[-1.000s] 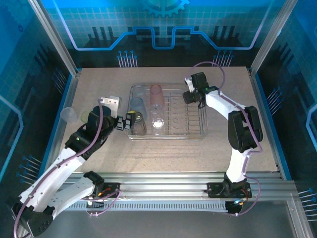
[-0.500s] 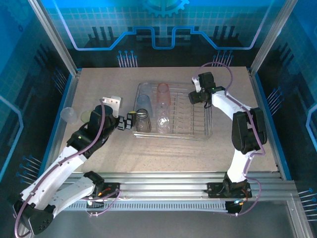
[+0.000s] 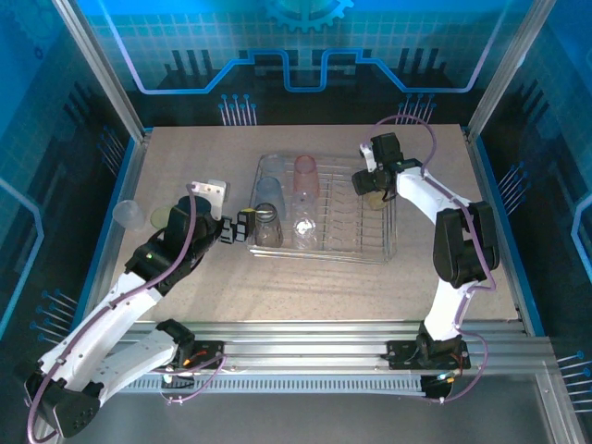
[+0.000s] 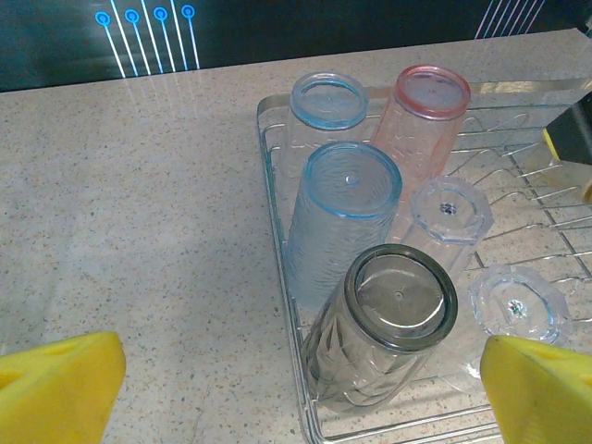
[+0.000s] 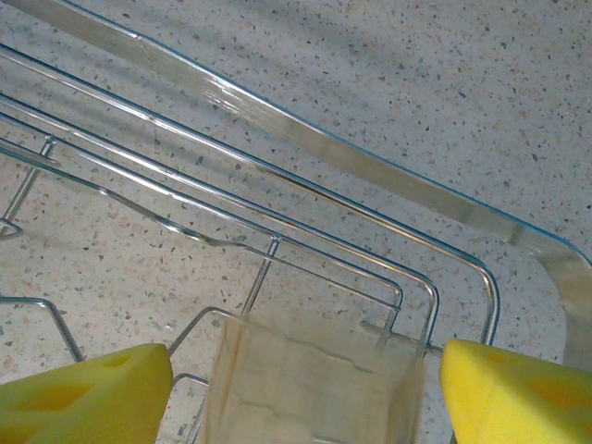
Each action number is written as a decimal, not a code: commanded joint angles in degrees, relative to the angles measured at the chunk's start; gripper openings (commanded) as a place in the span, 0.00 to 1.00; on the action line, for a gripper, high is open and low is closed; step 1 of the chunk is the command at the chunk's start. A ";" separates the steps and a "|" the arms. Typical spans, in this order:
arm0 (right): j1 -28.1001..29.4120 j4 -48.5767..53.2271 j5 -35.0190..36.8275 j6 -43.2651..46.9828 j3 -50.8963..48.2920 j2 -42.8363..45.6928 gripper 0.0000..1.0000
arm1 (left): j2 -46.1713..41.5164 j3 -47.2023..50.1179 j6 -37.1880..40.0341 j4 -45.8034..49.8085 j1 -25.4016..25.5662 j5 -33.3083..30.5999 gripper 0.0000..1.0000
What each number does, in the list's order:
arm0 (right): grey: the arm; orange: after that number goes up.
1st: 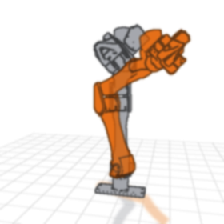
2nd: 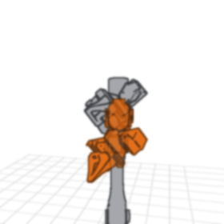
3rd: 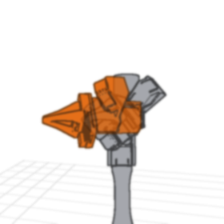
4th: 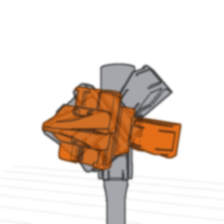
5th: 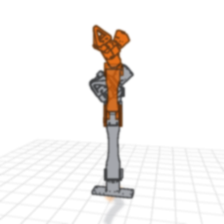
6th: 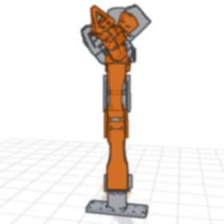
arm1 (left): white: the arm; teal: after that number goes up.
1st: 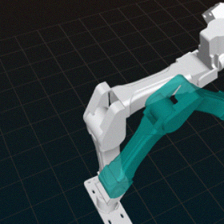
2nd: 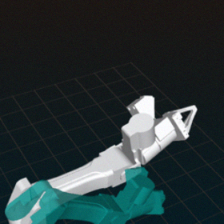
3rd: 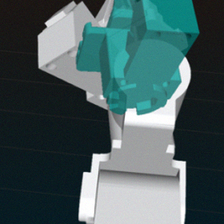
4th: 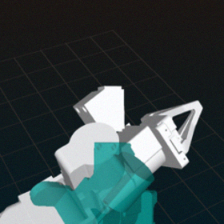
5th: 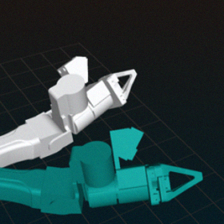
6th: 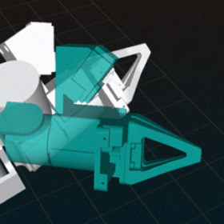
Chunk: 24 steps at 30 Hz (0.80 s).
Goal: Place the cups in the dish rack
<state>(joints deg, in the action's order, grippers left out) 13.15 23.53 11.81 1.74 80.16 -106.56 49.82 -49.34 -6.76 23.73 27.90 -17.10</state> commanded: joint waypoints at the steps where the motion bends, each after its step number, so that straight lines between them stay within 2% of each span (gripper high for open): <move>1: -0.93 6.25 1.47 -1.74 0.08 0.74 0.80 | -0.38 -1.37 -0.88 0.79 -0.39 0.50 0.99; 7: -0.93 7.44 1.07 -1.89 0.55 1.76 0.80 | -0.74 -1.06 -0.80 0.97 -0.43 0.50 1.00; 13: -0.40 9.13 -0.37 -2.17 -0.11 6.97 0.80 | -1.30 -0.95 -0.67 1.32 -0.41 0.36 0.99; 18: -0.42 9.73 -4.54 -1.30 -3.16 13.52 0.73 | -1.37 -1.15 -0.94 1.43 -0.44 0.84 1.00; 24: 0.43 12.11 -8.82 5.64 -5.66 18.22 0.68 | -1.39 -1.23 -1.36 0.82 -0.41 1.65 0.99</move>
<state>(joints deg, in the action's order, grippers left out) 13.19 32.75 6.26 3.31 75.92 -89.38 49.34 -49.34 -7.42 24.21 27.90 -16.67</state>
